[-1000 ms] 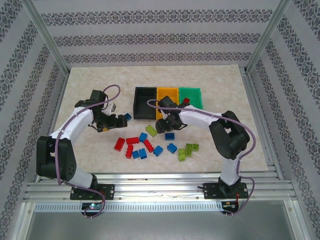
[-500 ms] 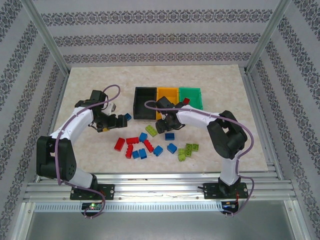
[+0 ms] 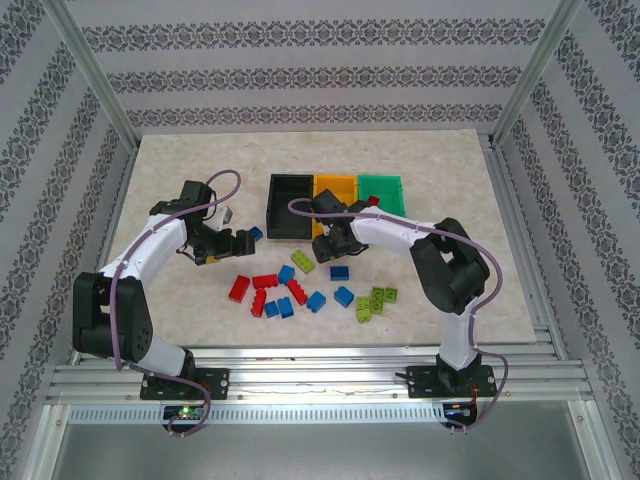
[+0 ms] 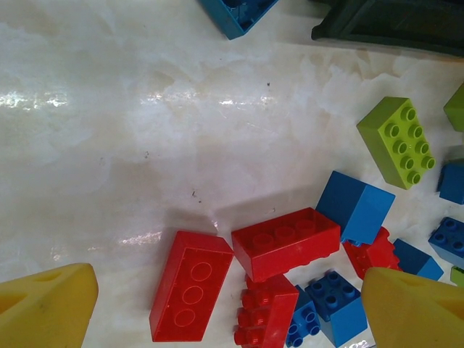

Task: Sort the legos into containers by color
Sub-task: Pick up the lego from the center of the table.

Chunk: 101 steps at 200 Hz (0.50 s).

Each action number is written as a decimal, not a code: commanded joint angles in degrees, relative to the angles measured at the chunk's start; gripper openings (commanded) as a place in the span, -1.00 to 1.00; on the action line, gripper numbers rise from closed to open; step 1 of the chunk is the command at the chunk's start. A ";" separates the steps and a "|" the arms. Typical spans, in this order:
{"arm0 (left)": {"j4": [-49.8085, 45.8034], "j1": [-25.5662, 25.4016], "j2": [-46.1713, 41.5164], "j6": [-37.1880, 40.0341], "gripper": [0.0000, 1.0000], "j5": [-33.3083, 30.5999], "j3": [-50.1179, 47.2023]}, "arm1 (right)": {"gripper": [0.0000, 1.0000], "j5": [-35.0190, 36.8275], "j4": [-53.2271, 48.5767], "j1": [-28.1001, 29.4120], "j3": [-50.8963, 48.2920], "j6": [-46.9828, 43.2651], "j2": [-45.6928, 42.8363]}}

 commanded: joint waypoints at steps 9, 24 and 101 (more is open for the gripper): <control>-0.04 0.56 -0.96 0.27 0.89 0.54 -0.24 | 0.17 0.57 -0.40 0.03 1.54 -1.28 2.59; -0.03 0.54 -1.12 0.30 0.88 0.31 -0.25 | 0.12 0.65 -0.40 0.04 1.25 -1.48 2.98; 0.05 0.52 -0.79 0.28 0.88 0.78 -0.10 | -0.39 -0.78 1.45 0.53 -2.60 0.16 -6.42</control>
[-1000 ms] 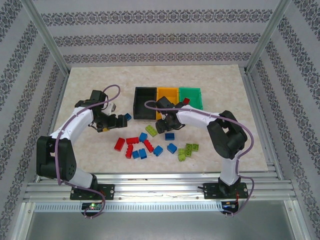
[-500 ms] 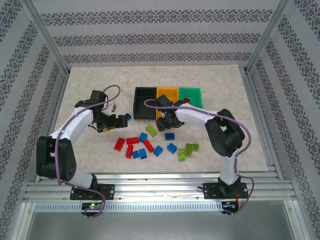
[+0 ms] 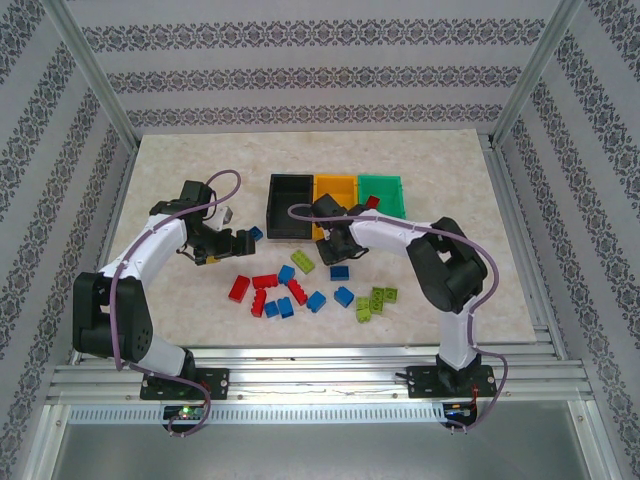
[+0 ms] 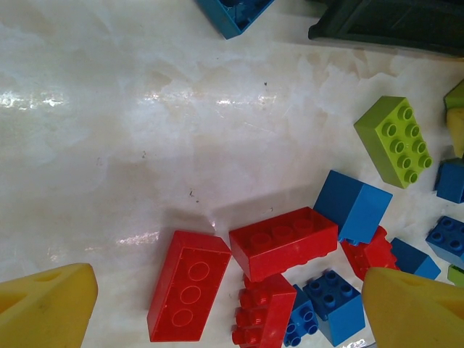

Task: Sort the legos into containers by color
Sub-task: Pick up the lego from the center of the table, then place the lego in the container.

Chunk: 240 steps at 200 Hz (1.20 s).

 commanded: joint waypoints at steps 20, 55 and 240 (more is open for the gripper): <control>0.08 0.52 -1.07 0.31 0.89 0.38 -0.19 | -0.39 -2.35 0.81 -0.58 1.35 1.87 -8.77; 0.06 0.52 -1.62 0.28 0.88 0.14 -0.12 | -0.39 -5.30 0.73 -4.99 7.57 1.97 -7.08; 0.36 0.52 -2.34 0.01 0.88 0.11 -0.81 | 0.14 -10.50 -0.04 1.70 3.75 -0.47 -5.25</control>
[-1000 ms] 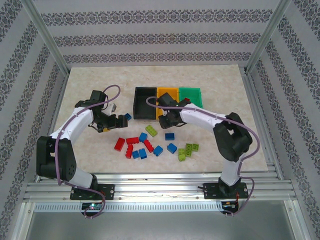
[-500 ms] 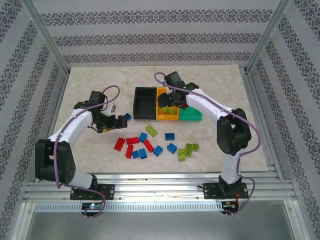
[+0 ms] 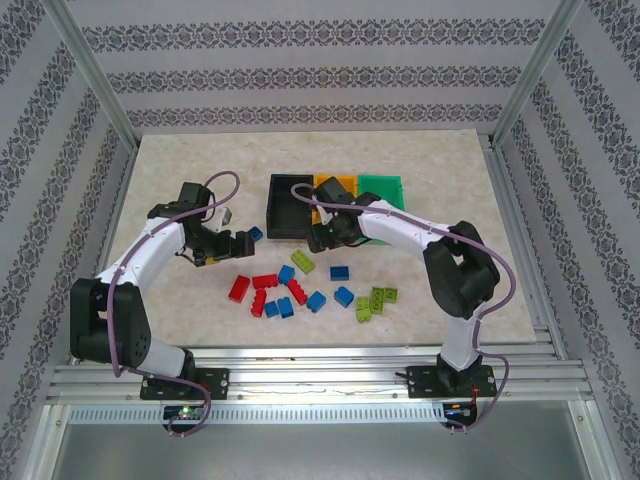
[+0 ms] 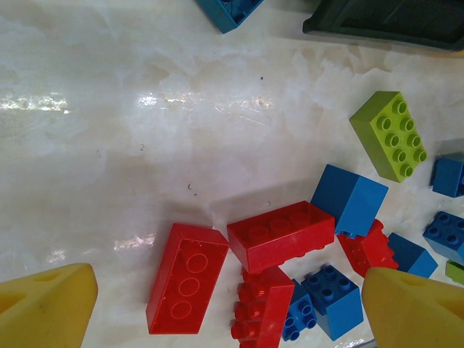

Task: Sort the legos into containers by color
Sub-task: Place the lego in the container, then pick up the lego from the center of the table.

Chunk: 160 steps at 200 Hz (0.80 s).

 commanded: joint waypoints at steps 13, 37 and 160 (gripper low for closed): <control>0.25 0.52 -0.49 0.01 0.88 -0.14 0.27 | 0.15 -1.87 -0.24 3.69 -0.45 -2.26 -1.03; 0.27 0.52 -0.76 -0.08 0.89 -0.12 0.12 | 0.15 -1.61 -0.39 5.40 -0.36 -2.20 0.36; 0.87 0.52 -1.66 -0.08 0.88 0.95 -0.35 | 0.05 3.02 -0.90 8.62 3.31 -1.39 9.95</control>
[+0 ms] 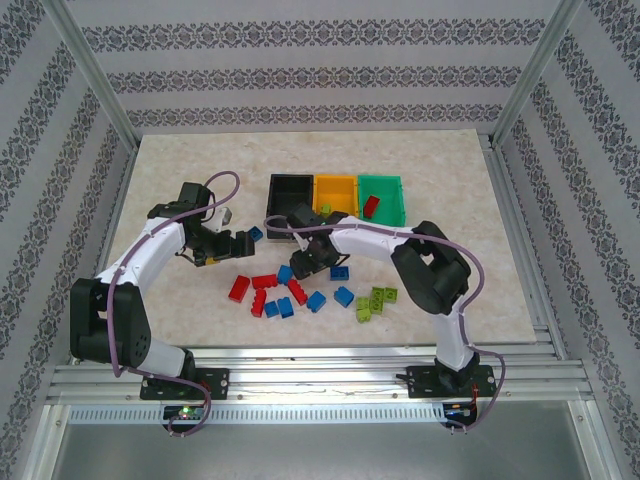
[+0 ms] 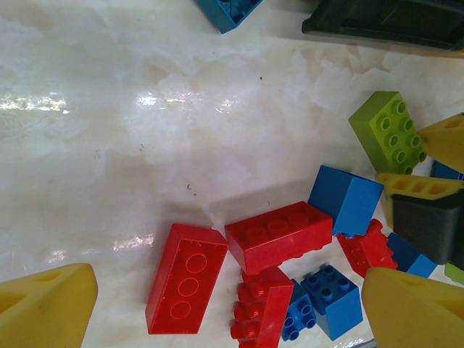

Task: Sort the legos into containers by color
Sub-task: Pick up the lego from the center of the table, then place the lego in the container.

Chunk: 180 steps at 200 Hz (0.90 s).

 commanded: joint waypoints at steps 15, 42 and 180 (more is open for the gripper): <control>0.76 0.52 -1.73 -0.08 0.89 0.37 -0.29 | -0.08 2.44 0.76 0.82 1.09 -0.16 1.65; 0.73 0.52 -2.20 -0.07 0.88 -0.03 -0.28 | -0.34 2.23 2.29 0.80 0.00 -0.16 -0.03; 0.56 0.52 -4.34 0.01 0.89 -0.94 -0.92 | -0.43 6.63 7.45 -10.48 0.46 0.35 -11.84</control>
